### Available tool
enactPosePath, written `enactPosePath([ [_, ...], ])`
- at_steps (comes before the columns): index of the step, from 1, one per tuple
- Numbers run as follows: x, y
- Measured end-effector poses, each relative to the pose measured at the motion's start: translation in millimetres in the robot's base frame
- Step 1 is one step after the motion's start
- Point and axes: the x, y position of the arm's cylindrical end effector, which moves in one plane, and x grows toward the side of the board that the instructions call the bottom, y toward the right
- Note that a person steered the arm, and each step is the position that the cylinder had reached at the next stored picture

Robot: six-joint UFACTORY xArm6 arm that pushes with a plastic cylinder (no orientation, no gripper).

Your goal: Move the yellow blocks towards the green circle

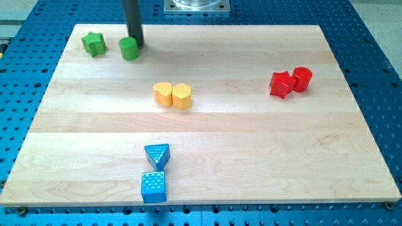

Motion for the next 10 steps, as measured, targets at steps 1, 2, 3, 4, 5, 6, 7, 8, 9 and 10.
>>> enactPosePath([
  [1,26,110],
  [2,95,214],
  [3,183,196],
  [4,169,110],
  [5,123,69],
  [6,163,93],
  [7,178,51],
  [8,122,5],
  [9,94,10],
  [10,100,24],
])
